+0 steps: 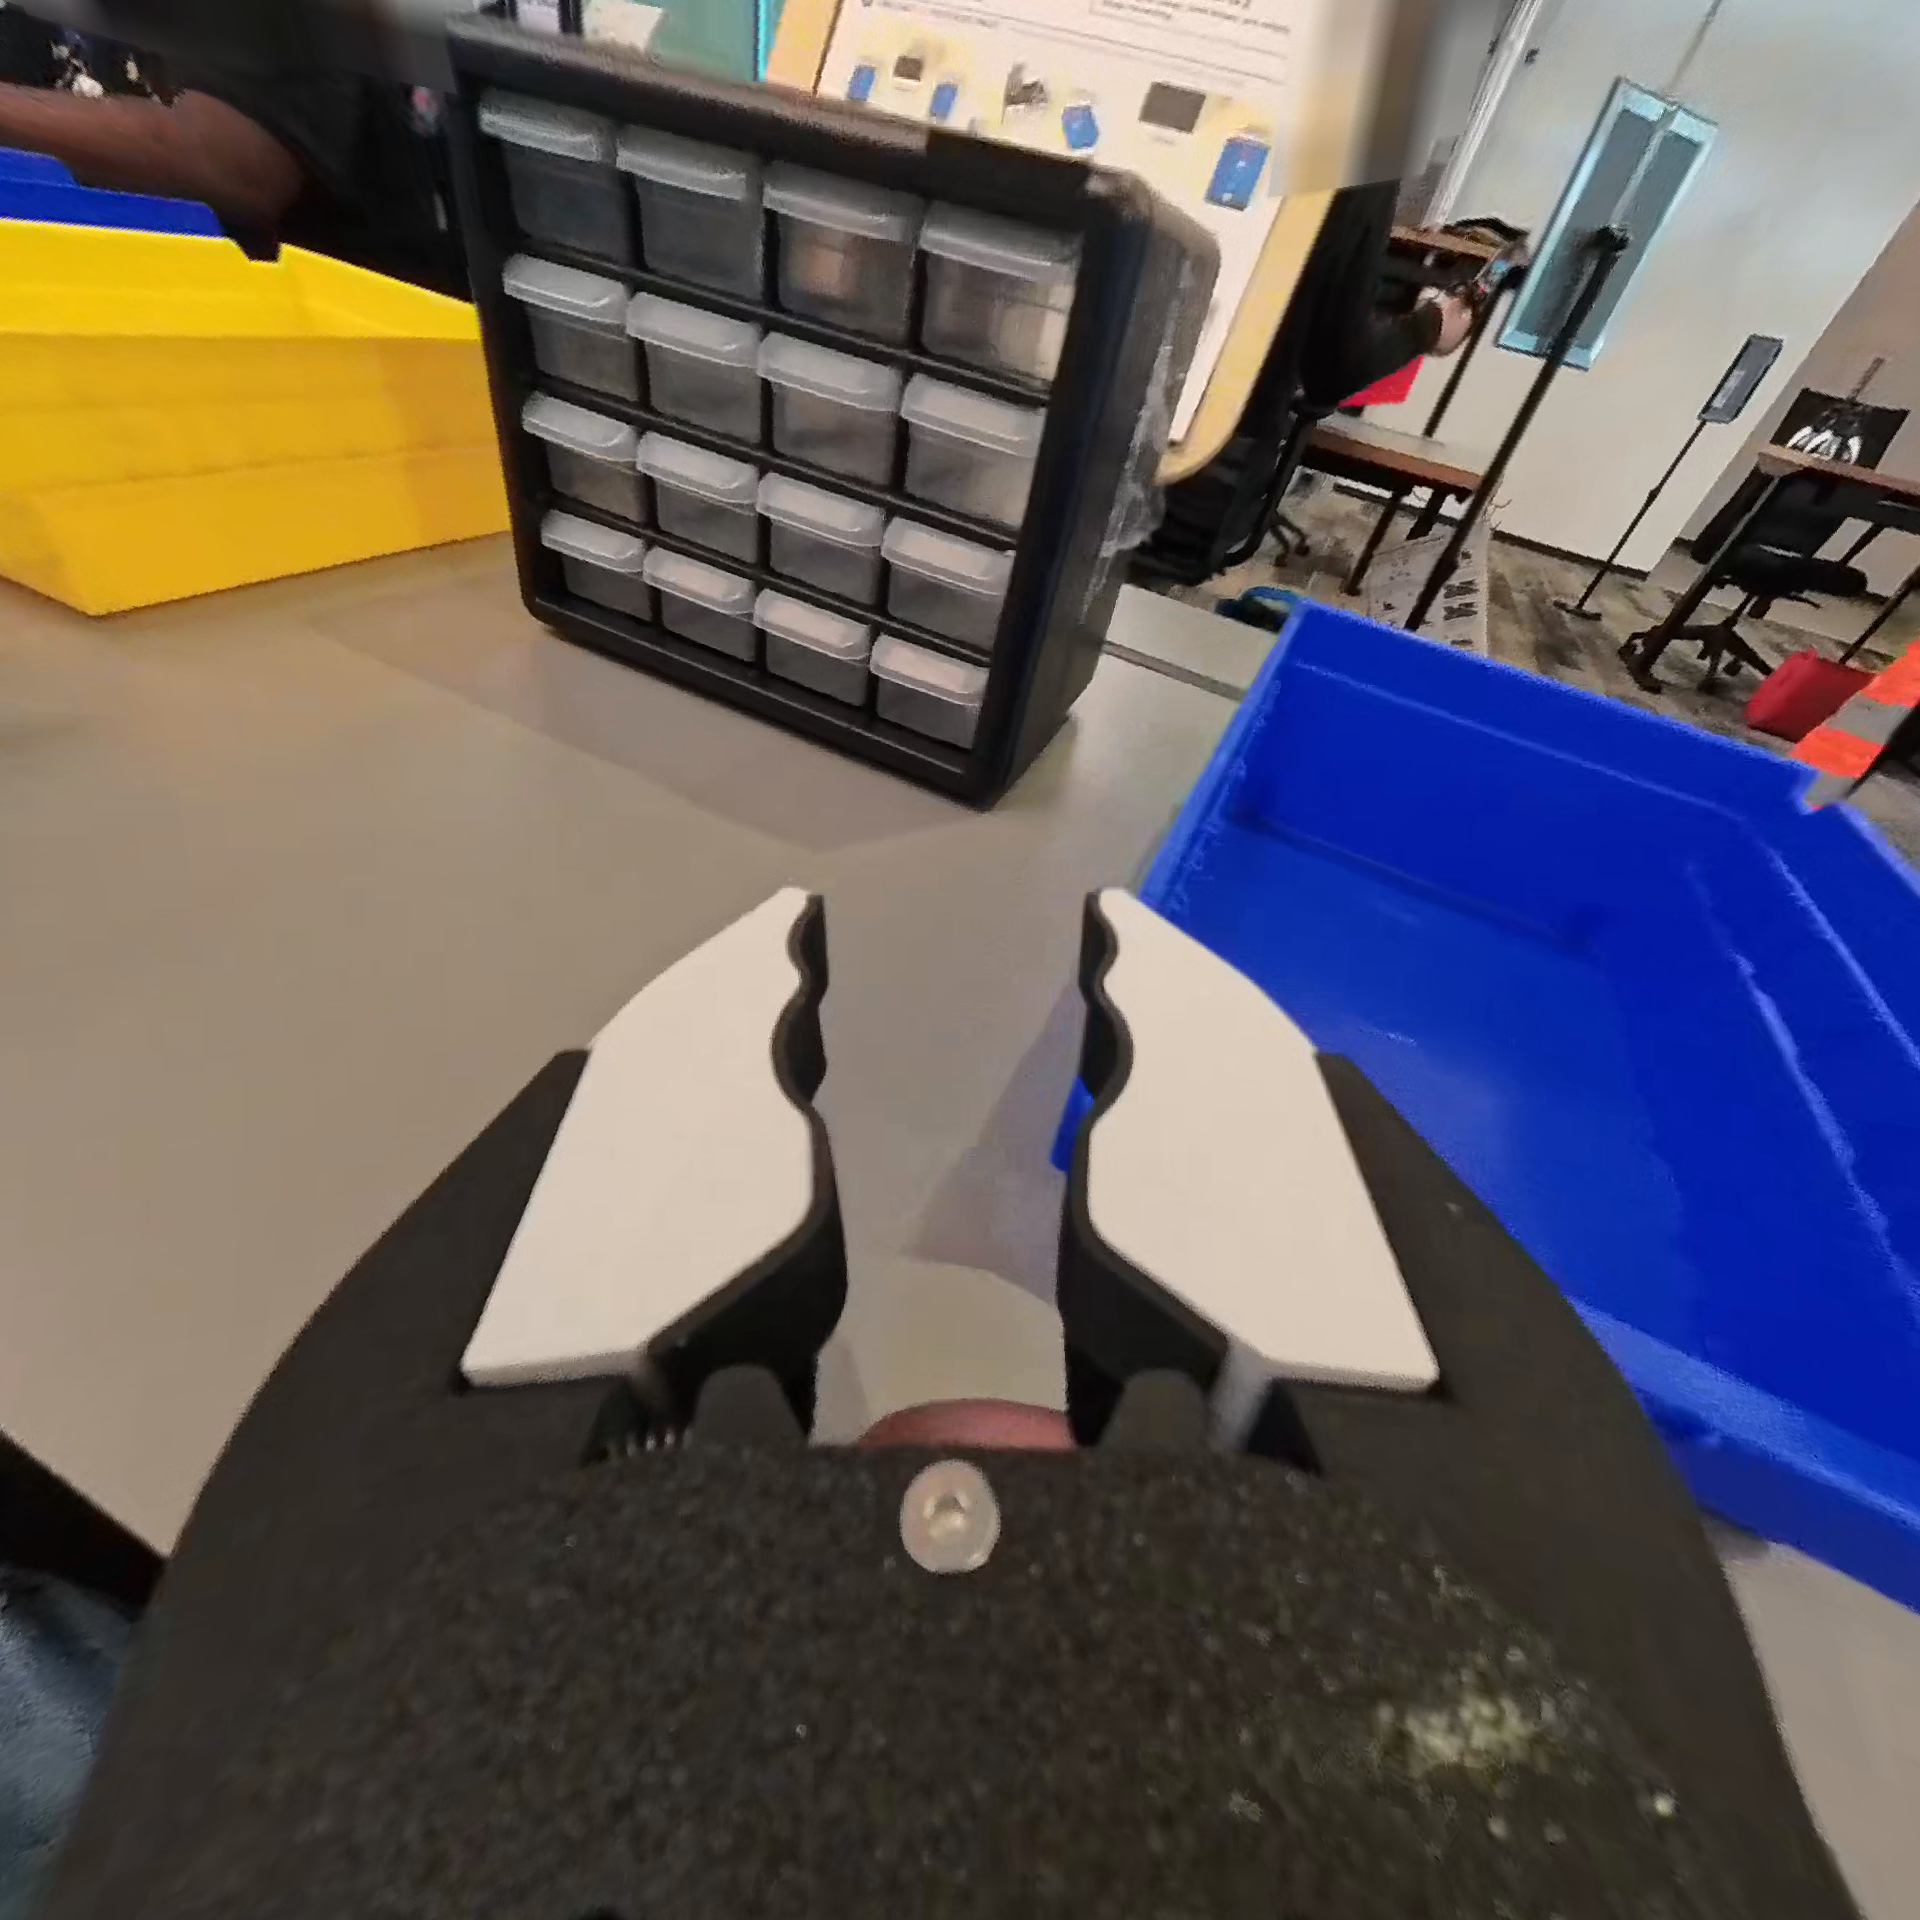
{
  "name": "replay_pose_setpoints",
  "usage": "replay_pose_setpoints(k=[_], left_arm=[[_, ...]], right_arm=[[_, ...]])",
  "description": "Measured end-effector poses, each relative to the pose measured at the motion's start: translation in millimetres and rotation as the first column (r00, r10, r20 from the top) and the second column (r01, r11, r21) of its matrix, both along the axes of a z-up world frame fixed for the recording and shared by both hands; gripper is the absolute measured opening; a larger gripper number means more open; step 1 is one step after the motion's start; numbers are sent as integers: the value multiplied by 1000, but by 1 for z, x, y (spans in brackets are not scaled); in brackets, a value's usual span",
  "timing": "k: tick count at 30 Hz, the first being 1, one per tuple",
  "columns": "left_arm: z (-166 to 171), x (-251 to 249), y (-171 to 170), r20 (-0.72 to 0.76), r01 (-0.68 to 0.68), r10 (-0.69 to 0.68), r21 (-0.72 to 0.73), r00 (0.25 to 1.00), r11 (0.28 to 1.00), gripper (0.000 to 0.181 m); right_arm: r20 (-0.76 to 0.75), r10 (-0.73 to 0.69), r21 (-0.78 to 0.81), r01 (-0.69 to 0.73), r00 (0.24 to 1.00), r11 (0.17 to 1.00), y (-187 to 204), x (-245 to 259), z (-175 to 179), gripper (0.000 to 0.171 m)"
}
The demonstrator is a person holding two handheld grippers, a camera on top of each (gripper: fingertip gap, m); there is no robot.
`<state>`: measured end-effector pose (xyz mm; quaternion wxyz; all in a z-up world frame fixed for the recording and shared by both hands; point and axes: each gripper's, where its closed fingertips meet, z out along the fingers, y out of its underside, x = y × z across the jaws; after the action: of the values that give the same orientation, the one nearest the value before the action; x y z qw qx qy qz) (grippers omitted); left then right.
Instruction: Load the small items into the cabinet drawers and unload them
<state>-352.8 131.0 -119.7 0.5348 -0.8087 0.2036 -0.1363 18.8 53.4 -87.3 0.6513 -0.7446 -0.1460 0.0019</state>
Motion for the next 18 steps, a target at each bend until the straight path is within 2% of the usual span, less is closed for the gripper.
replay_pose_setpoints(k=[3, 7, 10, 13, 16, 18], left_arm=[[3, -5, 0, -61, -13, 15, 40, 998, 999, 55], [-2, -23, 7, -120, -60, 66, 55, 991, 997, 55], [-6, -33, 10, -36, -99, 99, -15, 994, 995, 55], [-6, -38, 13, 45, -111, 113, -58, 993, 992, 55], [-10, -44, 15, 40, -132, 135, -70, 990, 989, 55], [-9, -44, 14, 37, -134, 137, -65, 990, 989, 54]], right_arm=[[38, 38, -24, -37, 999, 999, 2, -22, -7, 46], [123, 16, 1, -16, 992, 1000, 5, -37, -7, 46], [230, -4, 31, -3, 973, 1000, 20, -54, -2, 47], [441, -40, 104, -7, 897, 995, 51, -75, 5, 47], [630, -132, 226, -17, 765, 974, 96, -94, 15, 46], [702, -210, 313, -30, 681, 949, 127, -105, 24, 46]])
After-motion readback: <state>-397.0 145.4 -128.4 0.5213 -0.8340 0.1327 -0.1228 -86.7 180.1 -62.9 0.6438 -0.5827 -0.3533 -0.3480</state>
